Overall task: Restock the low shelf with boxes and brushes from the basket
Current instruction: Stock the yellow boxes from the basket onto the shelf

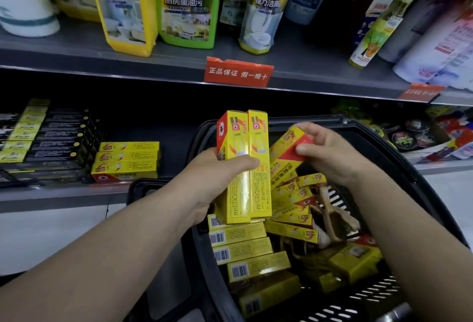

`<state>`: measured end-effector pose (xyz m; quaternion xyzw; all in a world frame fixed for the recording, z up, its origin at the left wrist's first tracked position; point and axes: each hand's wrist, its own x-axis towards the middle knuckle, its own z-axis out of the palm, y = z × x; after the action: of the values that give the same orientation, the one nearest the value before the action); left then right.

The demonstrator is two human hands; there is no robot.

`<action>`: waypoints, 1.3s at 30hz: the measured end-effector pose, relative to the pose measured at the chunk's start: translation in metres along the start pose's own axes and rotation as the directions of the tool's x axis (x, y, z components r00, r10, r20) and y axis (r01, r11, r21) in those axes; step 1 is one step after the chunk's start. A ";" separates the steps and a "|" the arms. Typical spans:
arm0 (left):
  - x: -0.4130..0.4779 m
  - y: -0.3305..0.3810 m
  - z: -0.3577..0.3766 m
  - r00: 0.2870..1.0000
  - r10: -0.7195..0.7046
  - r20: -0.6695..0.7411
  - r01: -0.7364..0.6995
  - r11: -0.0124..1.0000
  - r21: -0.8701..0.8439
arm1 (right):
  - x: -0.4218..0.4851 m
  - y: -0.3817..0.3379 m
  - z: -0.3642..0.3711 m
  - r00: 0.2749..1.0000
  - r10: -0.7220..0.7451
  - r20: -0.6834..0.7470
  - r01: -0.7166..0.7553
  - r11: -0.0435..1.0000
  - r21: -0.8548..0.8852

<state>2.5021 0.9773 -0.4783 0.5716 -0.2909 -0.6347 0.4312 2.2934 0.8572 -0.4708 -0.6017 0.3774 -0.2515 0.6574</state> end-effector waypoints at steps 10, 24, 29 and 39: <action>-0.035 0.024 -0.026 0.996 -0.067 -0.050 0.056 0.976 -0.209 | 0.025 -0.062 0.118 0.893 0.240 -0.381 -0.166 0.962 0.218; -0.067 0.017 -0.128 0.955 -0.157 -0.253 0.028 0.894 -0.448 | 0.079 -0.057 0.243 0.904 0.370 -0.217 -0.391 0.918 -0.063; -0.052 0.023 -0.163 0.941 -0.203 -0.269 0.060 0.887 -0.459 | 0.098 -0.046 0.261 0.884 0.463 0.064 -0.459 0.885 -0.076; -0.009 -0.028 -0.234 0.930 -0.266 -0.254 0.170 0.923 -0.344 | 0.178 0.004 0.263 0.947 0.314 -0.061 -0.257 0.633 -0.730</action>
<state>2.7245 1.0264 -0.5395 0.6127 -0.0514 -0.6246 0.4815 2.6080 0.8763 -0.5113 -0.7544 0.5125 0.0487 0.4073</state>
